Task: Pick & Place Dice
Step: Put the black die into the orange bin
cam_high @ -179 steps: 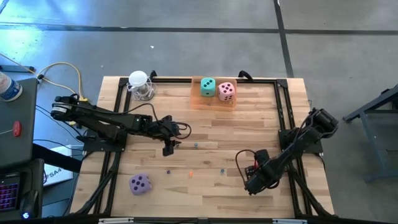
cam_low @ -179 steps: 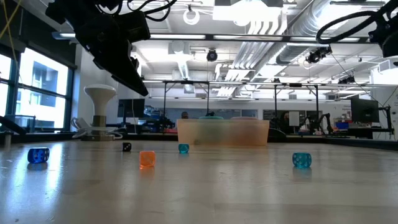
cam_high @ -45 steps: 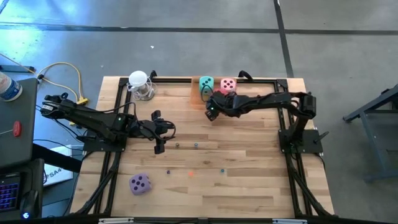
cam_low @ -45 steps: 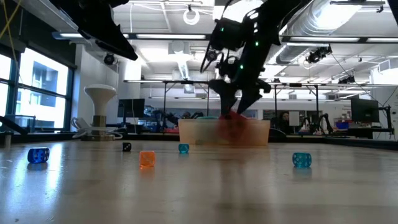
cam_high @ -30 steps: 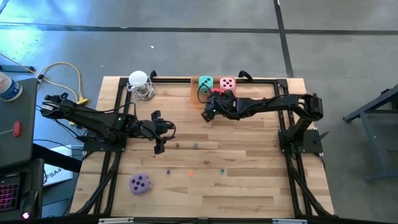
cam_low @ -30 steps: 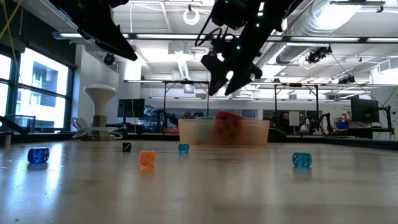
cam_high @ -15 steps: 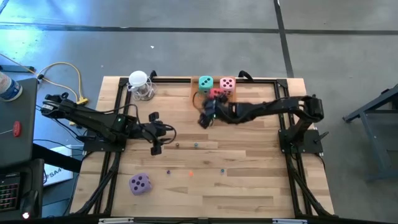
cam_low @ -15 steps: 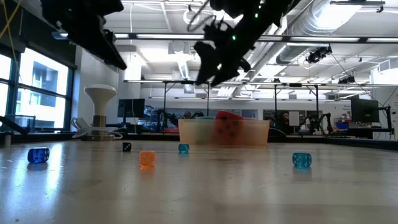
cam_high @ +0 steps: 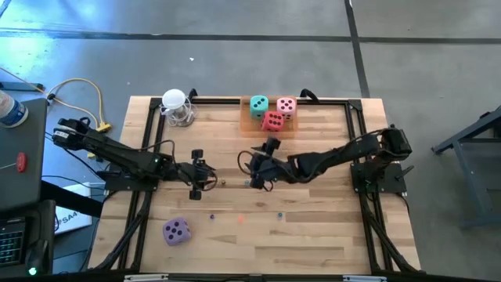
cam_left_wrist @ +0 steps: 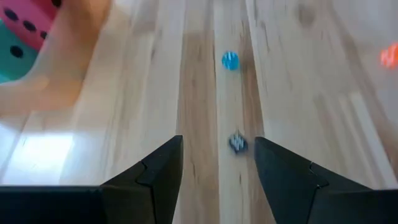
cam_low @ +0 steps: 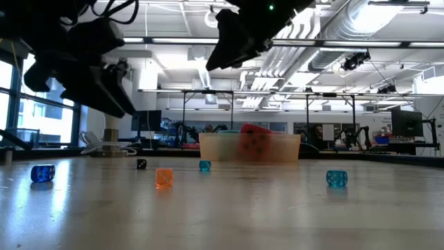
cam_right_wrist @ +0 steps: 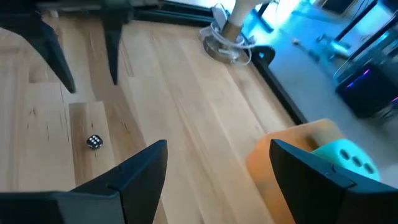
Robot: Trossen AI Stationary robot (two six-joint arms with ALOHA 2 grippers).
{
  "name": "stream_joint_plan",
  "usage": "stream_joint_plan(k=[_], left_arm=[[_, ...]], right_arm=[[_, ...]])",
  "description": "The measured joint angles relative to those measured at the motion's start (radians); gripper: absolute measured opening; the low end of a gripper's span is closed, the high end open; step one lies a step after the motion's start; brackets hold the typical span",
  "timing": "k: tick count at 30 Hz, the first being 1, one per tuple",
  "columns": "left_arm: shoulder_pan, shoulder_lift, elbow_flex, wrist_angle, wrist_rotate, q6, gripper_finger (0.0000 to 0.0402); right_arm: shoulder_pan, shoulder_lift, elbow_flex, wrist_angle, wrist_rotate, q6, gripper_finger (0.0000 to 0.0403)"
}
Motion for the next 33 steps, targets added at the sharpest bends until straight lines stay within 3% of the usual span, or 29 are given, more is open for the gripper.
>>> stream_joint_plan(k=[5,9,14,22,33], left_arm=[[0.023,0.000,-0.113,0.208,0.107,-0.026,0.0189],[0.047,0.037,-0.153,0.286,0.149,-0.043,0.0189],[0.063,0.174,-0.158,0.400,0.158,-0.035,0.0189],[0.070,0.362,-0.158,0.637,0.212,0.050,0.0189],[0.237,0.487,-0.157,0.704,0.419,0.003,0.0189]], right_arm=[[0.021,0.000,0.000,0.032,-0.014,-0.006,0.0275],[0.020,0.000,0.000,0.125,-0.157,-0.023,0.0275],[0.018,0.012,0.000,0.255,-0.328,-0.091,0.0275],[0.019,0.012,0.000,0.270,-0.358,-0.104,0.0275],[0.020,0.012,0.000,0.256,-0.507,-0.108,0.0275]])
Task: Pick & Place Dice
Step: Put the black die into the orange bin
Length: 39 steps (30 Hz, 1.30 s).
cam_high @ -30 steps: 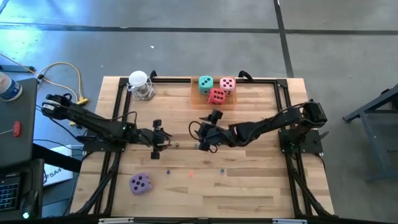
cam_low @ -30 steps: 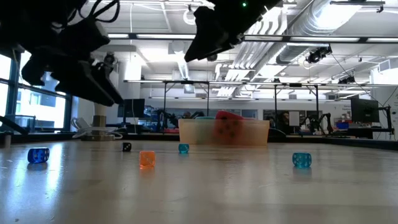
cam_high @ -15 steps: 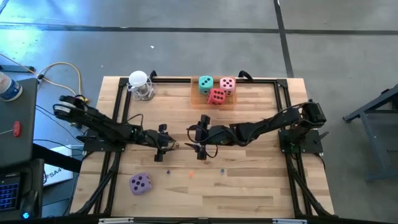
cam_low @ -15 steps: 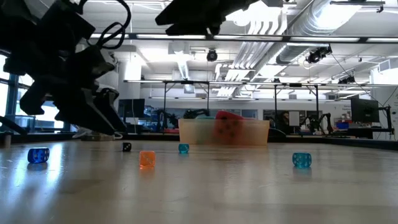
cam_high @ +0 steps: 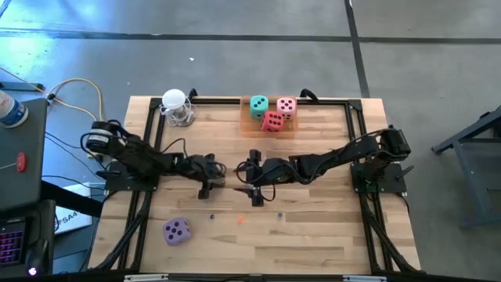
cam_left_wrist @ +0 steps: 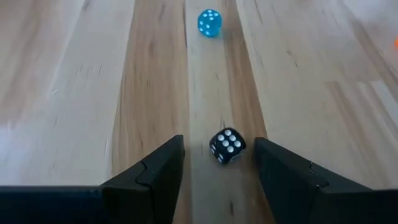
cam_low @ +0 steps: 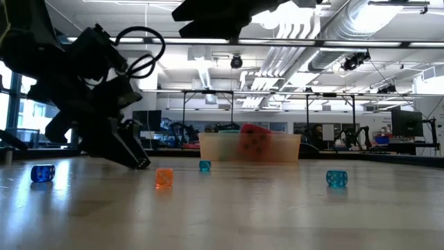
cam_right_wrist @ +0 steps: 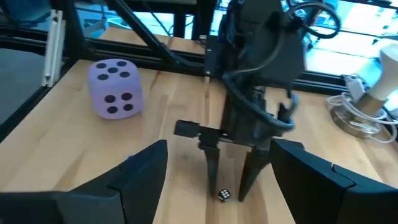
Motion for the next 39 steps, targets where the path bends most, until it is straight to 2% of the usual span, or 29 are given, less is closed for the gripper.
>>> stream_joint_plan(k=[8,16,19,26,28,31,34,39], left_arm=[[-0.005,0.030,0.002,0.029,0.002,0.043,0.0177],[-0.013,0.031,0.002,0.028,-0.001,0.052,0.0086],[-0.013,0.030,0.002,0.024,-0.002,0.044,0.0065],[-0.012,0.024,0.001,0.033,-0.007,0.067,0.0063],[-0.010,0.004,0.005,0.028,-0.041,0.069,0.0063],[-0.008,-0.053,0.023,0.045,-0.145,0.057,0.0063],[-0.007,-0.124,0.032,0.040,-0.248,0.118,0.0063],[0.056,-0.249,0.088,0.006,-0.202,0.213,0.0063]], right_arm=[[0.000,0.000,0.000,0.000,-0.010,-0.016,0.0275],[0.000,0.000,0.000,0.000,-0.010,-0.019,0.0275],[0.000,0.000,0.000,0.000,-0.010,-0.019,0.0275],[0.000,0.000,0.000,-0.005,-0.010,-0.019,0.0275],[0.003,0.000,0.000,-0.017,-0.005,-0.019,0.0275],[0.020,-0.007,0.000,-0.037,0.041,-0.021,0.0275],[0.045,-0.009,0.000,-0.054,0.117,-0.049,0.0275],[0.087,-0.009,0.000,-0.063,0.284,-0.083,0.0275]])
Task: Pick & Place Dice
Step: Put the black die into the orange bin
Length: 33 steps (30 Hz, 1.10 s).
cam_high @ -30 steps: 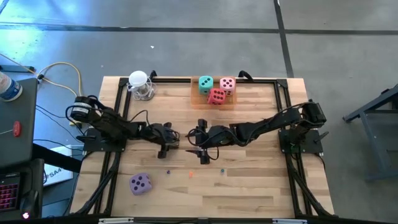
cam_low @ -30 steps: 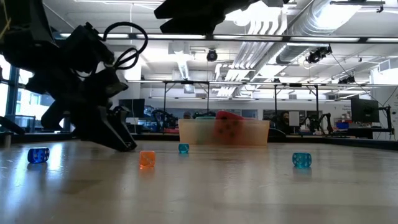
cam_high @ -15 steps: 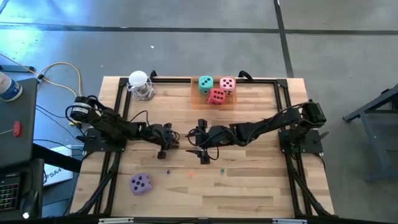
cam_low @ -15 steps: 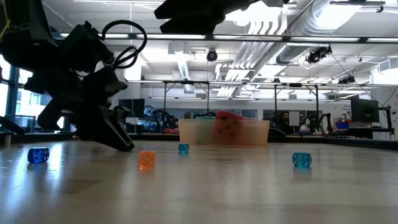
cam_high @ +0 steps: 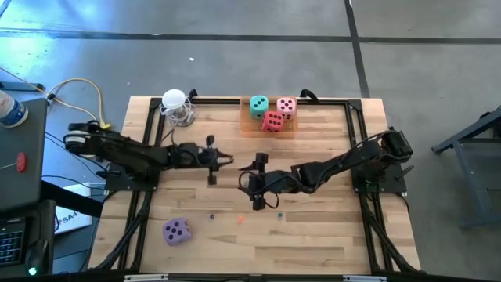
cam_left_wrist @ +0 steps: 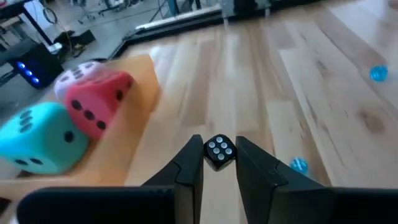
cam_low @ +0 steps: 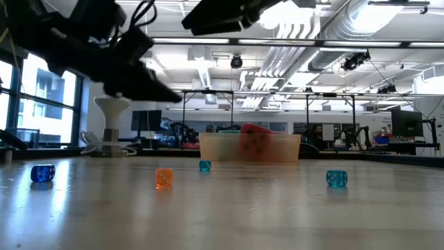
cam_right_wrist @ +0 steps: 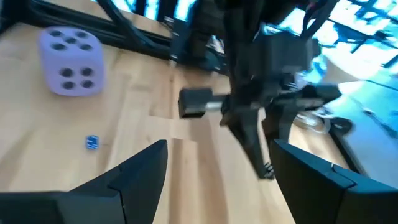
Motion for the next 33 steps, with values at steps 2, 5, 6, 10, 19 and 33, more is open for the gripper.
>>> stream_joint_plan(k=[2,5,6,10,19,33], left_arm=[[0.042,-0.032,0.045,-0.085,0.044,-0.001,0.0063],[0.112,-0.041,0.147,-0.222,0.113,-0.018,0.0063],[0.134,-0.037,0.185,-0.263,0.131,-0.018,0.0063],[0.210,0.000,0.313,-0.362,0.232,0.002,0.0063],[0.375,0.206,0.481,-0.356,0.484,-0.066,0.0063],[0.428,0.376,0.537,-0.305,0.333,-0.066,0.0068]], right_arm=[[0.014,0.000,0.000,-0.018,0.058,0.001,0.0275],[0.037,0.000,0.000,-0.034,0.135,0.001,0.0275],[0.045,0.000,0.000,-0.038,0.155,0.001,0.0275],[0.066,0.000,0.000,-0.050,0.200,-0.005,0.0275],[0.086,0.000,0.000,-0.090,0.213,0.015,0.0275],[0.088,0.000,0.000,-0.151,0.209,0.065,0.0275]])
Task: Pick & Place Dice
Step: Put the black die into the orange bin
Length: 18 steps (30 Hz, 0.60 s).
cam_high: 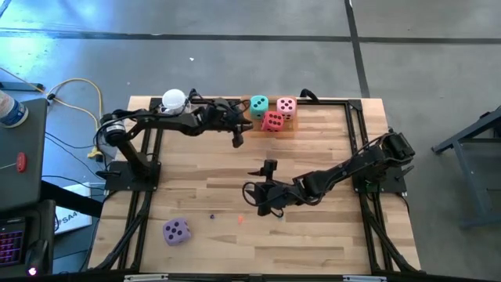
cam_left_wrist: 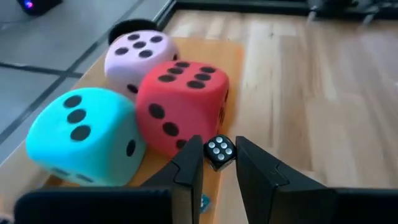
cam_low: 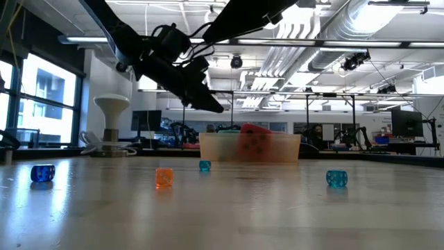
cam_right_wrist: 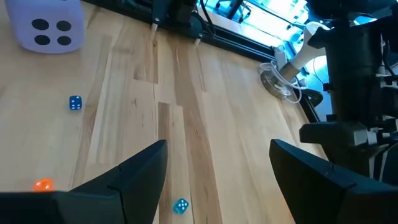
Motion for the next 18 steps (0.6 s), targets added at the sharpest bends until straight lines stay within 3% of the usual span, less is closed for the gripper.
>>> stream_joint_plan(k=[11,18], left_arm=[[0.083,0.099,0.000,0.084,0.044,0.029,0.0074],[0.064,0.104,0.000,0.127,-0.006,0.039,0.0114]], right_arm=[[-0.007,0.000,0.000,0.016,-0.031,0.000,0.0275],[-0.008,0.000,0.000,0.010,-0.030,0.000,0.0275]])
